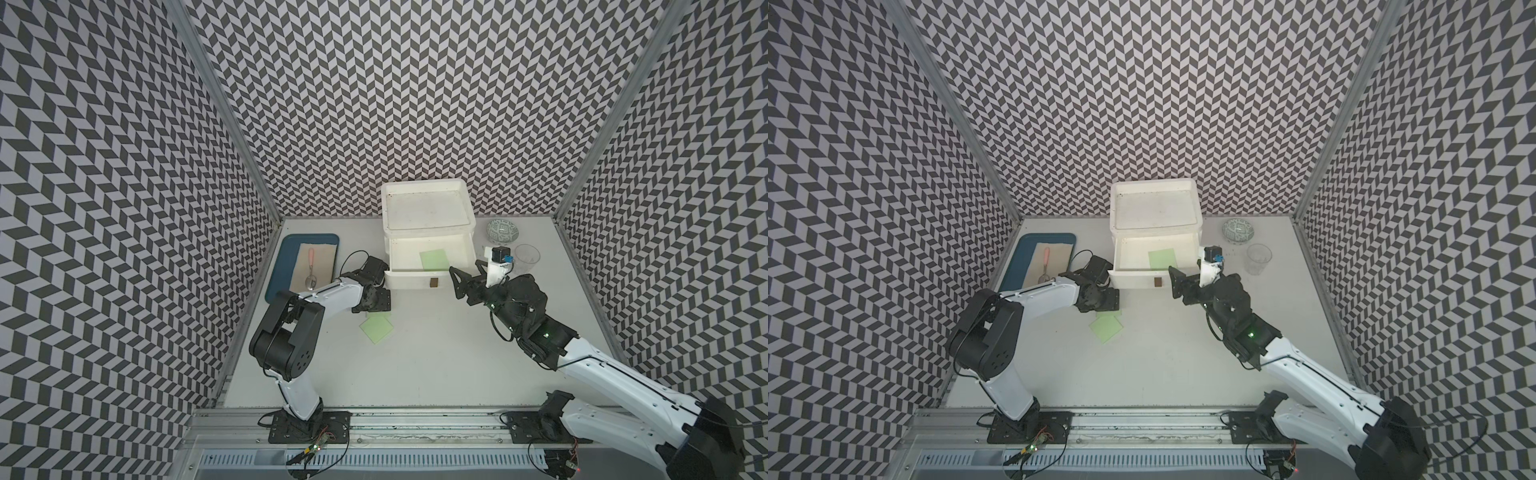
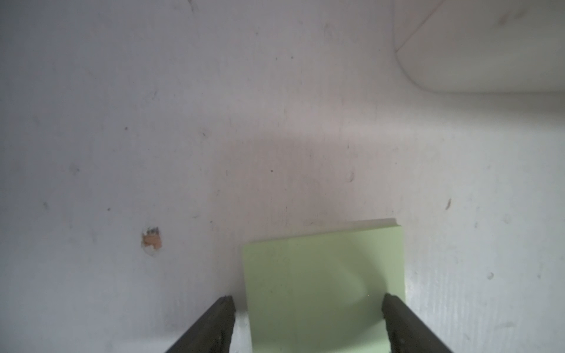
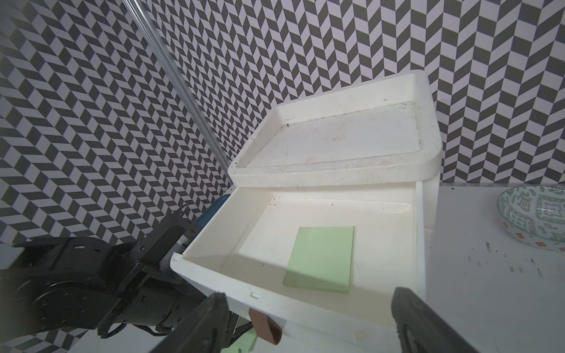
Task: Please put the sticky notes in the drawer by color
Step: Place the sticky notes in the drawer, then pick up the sticky notes from the center of the board.
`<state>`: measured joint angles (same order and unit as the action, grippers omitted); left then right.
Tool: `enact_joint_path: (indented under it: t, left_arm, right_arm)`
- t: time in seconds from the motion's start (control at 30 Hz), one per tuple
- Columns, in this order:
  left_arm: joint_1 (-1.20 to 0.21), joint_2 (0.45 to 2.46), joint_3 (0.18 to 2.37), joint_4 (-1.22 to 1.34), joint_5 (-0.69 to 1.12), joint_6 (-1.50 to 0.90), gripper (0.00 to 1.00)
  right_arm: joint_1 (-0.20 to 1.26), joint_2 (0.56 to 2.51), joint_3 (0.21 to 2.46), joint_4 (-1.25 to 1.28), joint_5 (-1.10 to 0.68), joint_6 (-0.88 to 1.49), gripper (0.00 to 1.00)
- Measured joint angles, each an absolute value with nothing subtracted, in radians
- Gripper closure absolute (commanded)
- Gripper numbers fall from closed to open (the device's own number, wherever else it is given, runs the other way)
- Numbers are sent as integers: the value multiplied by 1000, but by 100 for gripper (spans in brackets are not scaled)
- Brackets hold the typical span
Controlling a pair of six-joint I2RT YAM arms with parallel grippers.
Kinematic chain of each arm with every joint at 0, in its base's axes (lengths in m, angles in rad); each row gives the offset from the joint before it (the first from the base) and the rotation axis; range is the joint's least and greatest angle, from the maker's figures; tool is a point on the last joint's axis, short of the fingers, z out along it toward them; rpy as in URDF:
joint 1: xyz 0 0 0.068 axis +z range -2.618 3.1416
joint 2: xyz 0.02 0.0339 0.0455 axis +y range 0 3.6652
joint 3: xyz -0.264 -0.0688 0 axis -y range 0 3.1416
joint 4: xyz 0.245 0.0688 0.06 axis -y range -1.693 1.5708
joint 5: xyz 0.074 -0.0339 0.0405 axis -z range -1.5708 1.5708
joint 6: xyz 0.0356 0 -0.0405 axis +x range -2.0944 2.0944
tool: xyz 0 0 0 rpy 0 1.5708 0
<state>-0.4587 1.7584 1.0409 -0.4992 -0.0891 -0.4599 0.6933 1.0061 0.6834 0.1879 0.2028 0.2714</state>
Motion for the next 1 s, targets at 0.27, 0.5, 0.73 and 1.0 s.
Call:
enact_joint_path:
  t: [0.27,0.5,0.73,1.0]
  left_arm:
    - [-458,1731,997,-456,-82,-467,20]
    - [-430,1683,931,-384,-25,-478,33]
    - [-401,1638,876,-359,22,-497,62]
    - [-366,1564,830,-345,43,-495,100]
  right_arm:
    - [693,1007,683,188,207,272,12]
    - [693,1007,683,188,212,272,12]
    - [693,1007,683,188,214,272,12]
    - [693,1007,679,189,216,272,12]
